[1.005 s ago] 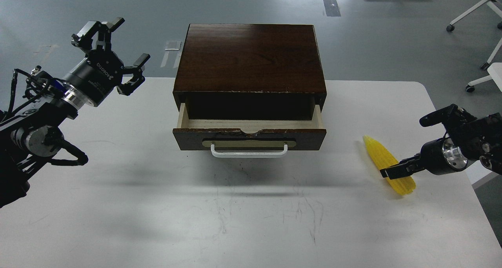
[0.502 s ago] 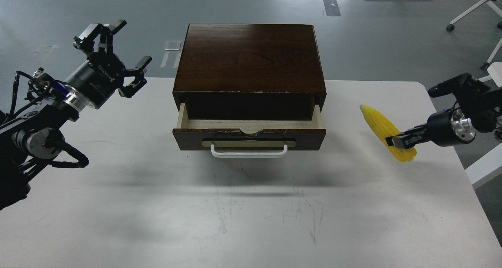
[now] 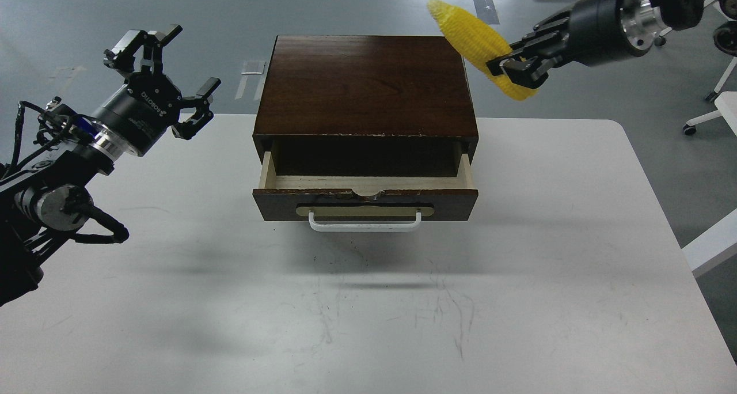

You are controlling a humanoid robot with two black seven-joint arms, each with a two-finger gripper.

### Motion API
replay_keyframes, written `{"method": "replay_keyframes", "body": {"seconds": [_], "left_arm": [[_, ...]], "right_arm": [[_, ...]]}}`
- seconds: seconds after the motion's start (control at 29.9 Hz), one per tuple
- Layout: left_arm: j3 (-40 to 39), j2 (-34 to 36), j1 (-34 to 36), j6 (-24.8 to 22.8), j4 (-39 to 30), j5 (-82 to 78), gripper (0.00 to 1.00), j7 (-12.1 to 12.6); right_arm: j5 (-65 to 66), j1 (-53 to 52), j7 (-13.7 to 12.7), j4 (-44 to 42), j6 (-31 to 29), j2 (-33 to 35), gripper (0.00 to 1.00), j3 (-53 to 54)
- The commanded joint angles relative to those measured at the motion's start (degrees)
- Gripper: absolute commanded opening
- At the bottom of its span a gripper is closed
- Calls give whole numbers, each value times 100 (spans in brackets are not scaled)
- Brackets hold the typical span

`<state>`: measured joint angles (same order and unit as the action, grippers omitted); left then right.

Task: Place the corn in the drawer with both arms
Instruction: 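Lift the corn cob with the right gripper and carry it over the drawer, then lower the corn cob into the open drawer with the right gripper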

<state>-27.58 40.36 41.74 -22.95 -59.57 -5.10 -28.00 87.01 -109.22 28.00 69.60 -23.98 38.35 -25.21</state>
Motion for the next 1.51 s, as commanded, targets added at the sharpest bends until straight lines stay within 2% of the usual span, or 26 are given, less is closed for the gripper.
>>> {"method": "replay_keyframes", "body": {"seconds": [0.0, 0.13, 0.33, 0.7, 0.94, 1.07, 1.17, 1.37, 1.41, 1.47], "left_arm": [[-54, -2, 1, 1, -2, 0, 98, 0], [-54, 33, 10, 1, -2, 0, 98, 0], [-54, 209, 1, 10, -187, 0, 98, 0], [-54, 218, 1, 19, -196, 0, 98, 0], [-63, 218, 1, 19, -196, 0, 98, 0], [-63, 218, 1, 19, -204, 0, 98, 0], [-63, 218, 1, 10, -196, 0, 98, 0], [-63, 227, 1, 10, -196, 0, 98, 0], [-63, 227, 1, 10, -196, 0, 98, 0], [-63, 218, 1, 10, -196, 0, 98, 0]], "right_arm": [[0, -328, 0, 54, 103, -661, 12, -265], [79, -433, 0, 36, 481, -1618, 12, -511], [316, -504, 0, 10, 1034, -2305, 12, -827], [721, -495, 0, 1, 1931, -2736, 12, -1486], [712, -390, 0, -87, 1994, -2772, 14, -1698], [704, -302, 0, -113, 1994, -2780, 21, -1768], [686, -249, 0, -104, 1985, -2772, 34, -1803], [677, -170, 0, -113, 1976, -2772, 38, -1812], [677, -152, 0, -113, 1976, -2772, 46, -1812], [669, -117, 0, -113, 1976, -2772, 50, -1812]]}}
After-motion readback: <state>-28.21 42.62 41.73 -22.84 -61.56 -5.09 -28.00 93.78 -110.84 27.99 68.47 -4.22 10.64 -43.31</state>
